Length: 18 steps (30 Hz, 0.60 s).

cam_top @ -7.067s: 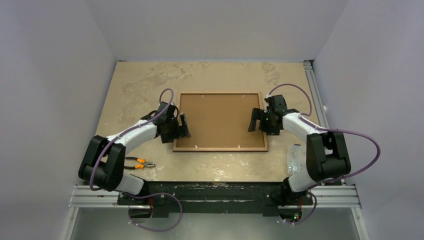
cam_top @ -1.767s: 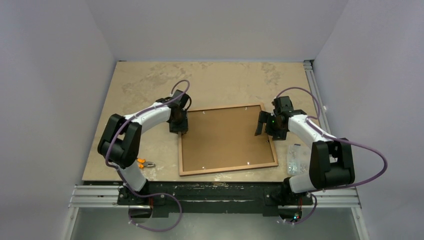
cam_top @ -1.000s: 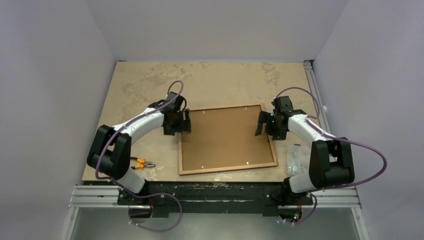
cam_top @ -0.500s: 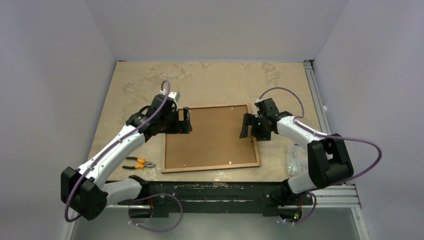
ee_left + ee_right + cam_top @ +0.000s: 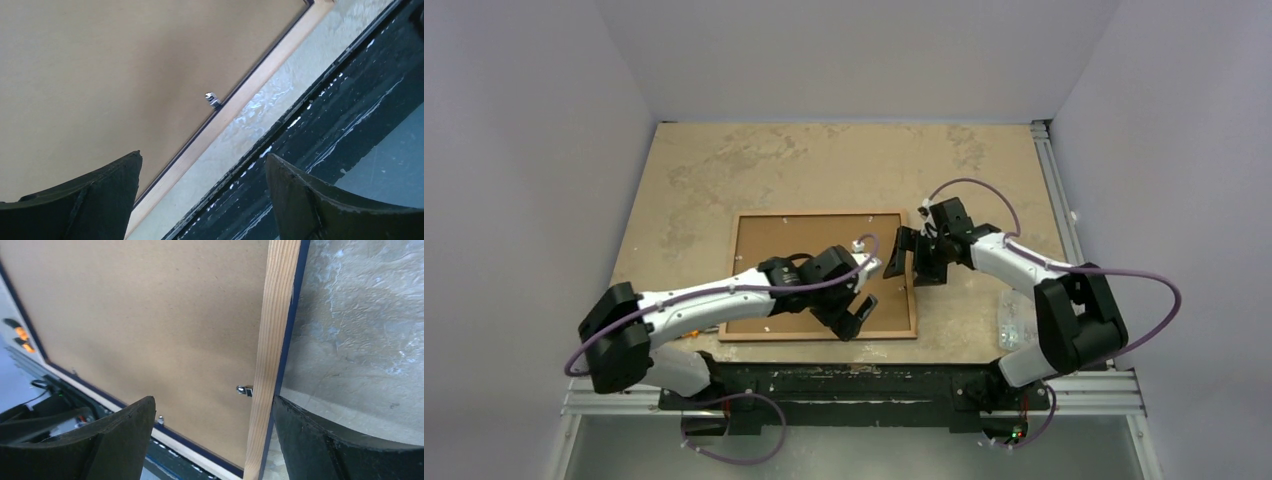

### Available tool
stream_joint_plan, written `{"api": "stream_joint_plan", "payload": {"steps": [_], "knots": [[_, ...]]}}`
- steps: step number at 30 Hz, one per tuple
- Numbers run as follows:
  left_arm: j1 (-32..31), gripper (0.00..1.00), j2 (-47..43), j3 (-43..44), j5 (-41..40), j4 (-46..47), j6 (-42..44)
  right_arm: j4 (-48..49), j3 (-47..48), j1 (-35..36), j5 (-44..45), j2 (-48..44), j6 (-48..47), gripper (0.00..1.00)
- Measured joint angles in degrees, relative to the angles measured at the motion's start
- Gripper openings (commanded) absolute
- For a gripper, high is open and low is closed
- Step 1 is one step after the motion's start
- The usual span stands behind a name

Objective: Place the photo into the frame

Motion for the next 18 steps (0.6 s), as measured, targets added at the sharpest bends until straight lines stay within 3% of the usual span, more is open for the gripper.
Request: {"api": "stream_joint_plan", "payload": {"steps": [5, 9, 18], "knots": [[-8.2, 0.87, 11.4, 5.9, -3.4, 1.6, 3.0, 0.0, -0.3, -5.1, -4.0, -4.1, -0.4, 0.86], [-12.0, 0.80, 18.5, 11.4, -6.1, 3.5, 4.4, -0.3, -2.2, -9.9, -5.9, -6.5, -1.6, 0.86], [-13.6, 0.40, 26.4, 14.5, -7.7, 5.4, 6.1, -0.9, -7.8, -16.3, -10.0, -6.5, -4.1, 0.86]]}}
